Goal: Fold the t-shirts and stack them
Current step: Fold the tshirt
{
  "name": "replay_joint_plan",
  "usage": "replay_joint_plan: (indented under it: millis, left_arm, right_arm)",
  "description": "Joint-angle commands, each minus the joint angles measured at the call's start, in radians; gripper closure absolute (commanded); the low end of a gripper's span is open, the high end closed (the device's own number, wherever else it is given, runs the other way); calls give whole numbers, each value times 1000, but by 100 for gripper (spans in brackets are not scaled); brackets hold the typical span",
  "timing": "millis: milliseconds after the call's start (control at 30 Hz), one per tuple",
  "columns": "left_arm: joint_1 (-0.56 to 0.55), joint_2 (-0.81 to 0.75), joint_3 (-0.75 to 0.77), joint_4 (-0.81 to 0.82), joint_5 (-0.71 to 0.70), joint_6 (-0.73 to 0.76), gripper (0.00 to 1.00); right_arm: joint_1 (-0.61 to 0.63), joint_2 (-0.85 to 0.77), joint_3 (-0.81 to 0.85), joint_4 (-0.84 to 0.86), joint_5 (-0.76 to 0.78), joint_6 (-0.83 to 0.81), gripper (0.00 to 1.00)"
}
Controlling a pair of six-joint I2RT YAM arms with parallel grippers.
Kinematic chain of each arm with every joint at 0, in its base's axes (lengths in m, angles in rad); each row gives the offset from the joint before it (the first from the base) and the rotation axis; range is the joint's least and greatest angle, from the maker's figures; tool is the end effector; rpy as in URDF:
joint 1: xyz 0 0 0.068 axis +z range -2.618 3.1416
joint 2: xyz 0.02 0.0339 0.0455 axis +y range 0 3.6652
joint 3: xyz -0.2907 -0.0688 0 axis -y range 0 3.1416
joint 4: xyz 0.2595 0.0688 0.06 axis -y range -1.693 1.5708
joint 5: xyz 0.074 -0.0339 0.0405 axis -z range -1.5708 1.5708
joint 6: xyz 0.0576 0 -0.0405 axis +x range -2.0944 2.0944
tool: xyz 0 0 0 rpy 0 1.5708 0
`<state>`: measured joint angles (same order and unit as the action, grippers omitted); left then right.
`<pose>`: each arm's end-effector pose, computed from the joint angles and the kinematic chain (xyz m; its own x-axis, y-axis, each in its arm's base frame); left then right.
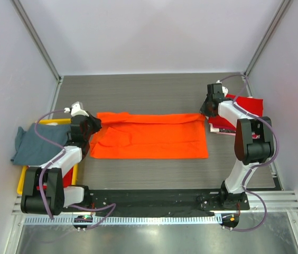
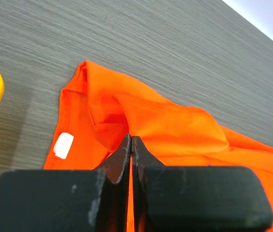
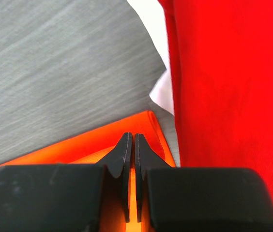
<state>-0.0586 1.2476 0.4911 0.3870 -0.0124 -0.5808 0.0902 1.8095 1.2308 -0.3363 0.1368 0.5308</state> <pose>0.2799 -0.0157 0.2071 -0.3272 -0.5304 -0.7821 -0.1585 0.8467 -0.5079 0.4177 0.0299 0.2004 -0.6840 0.4417 -0.5806 0.3941 0.8935 0.2155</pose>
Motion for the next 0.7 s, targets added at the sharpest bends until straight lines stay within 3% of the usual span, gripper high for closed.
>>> replay_joint_plan:
  millis: [0,267,333,400,500,667]
  left_arm:
    - [0,-39,-25,15,-43,-25,100]
    - [-1,-42,-92,53,9,-93,100]
    - [-1,-46,-112,64,9,-103,100]
    - [0,-62,-123,67,9,-105,99]
    - [-1,-82,-140,90,52,-90,82]
    - [-1,-146,-152,101,52,-86,74]
  right_arm:
    - [-6,-85,-36,69,46,26,99]
    - [-6,-183,-206,193,50,74,97]
    - [-4,-205,-246,227,52,81,88]
    - [-4,-242,-269,258,50,86,71]
    - [-4,-303,-320,305,49,89,64]
    - [11,-364,-363,330,31,64,53]
